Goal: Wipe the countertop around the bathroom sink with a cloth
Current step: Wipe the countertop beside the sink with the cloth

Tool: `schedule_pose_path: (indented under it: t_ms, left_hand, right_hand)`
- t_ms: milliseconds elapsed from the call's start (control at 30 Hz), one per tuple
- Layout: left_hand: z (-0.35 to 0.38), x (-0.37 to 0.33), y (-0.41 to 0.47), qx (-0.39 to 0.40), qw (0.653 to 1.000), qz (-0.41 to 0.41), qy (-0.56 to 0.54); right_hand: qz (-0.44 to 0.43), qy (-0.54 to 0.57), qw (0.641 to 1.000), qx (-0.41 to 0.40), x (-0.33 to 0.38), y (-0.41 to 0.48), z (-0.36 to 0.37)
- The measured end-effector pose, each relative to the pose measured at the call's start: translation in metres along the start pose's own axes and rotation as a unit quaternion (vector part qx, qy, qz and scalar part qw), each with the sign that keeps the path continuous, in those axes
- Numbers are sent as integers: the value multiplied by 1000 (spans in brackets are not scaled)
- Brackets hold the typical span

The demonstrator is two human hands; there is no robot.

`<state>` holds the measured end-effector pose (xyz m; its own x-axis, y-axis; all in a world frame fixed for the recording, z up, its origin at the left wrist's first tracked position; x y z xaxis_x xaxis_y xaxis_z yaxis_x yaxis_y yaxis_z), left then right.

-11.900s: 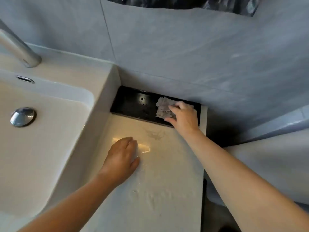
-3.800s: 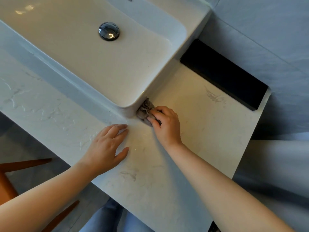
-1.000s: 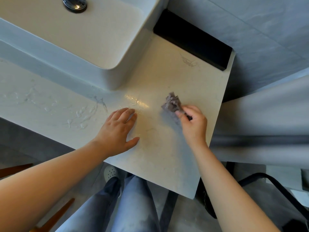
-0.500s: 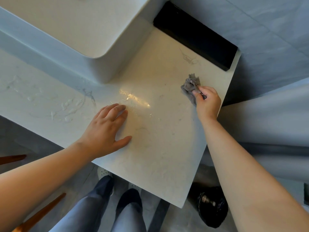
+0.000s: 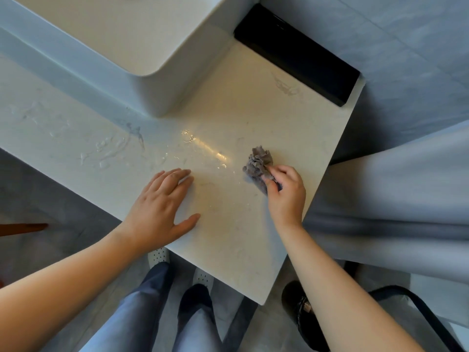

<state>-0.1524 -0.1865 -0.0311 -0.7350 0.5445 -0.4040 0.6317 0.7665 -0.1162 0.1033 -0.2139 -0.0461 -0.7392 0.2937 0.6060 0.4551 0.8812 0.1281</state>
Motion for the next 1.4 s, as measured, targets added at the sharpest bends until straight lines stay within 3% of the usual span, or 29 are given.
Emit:
schedule_pose_path:
  t_ms: [300, 533, 733, 900, 1400]
  left_hand:
    - [31, -18, -37, 28, 999, -26, 13]
    - [35, -20, -35, 14, 999, -29, 21]
    - [37, -20, -35, 6, 999, -29, 28]
    - [37, -21, -35, -3, 999, -26, 30]
    - [36, -24, -36, -10, 998, -28, 46]
  right_hand:
    - [-7, 31, 998, 45, 15, -44, -7]
    - [18, 21, 999, -43, -12, 41, -63]
    - [67, -6, 997, -28, -54, 74, -58]
    - [78, 3, 996, -49, -61, 59, -44]
    - [4, 35, 999, -28, -35, -60, -34]
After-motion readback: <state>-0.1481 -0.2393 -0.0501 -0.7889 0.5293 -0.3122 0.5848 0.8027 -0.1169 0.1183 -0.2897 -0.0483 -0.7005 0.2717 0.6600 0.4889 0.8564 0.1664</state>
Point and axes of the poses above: each hand's wrist, its own y-axis towards the middle knuckle, its own z-axis out of the palm, x = y × z, the point moved 5 cm from there along y, towards the middle knuckle, and after that the axes turned 5 degrees about -y, right-handed, at the moved point
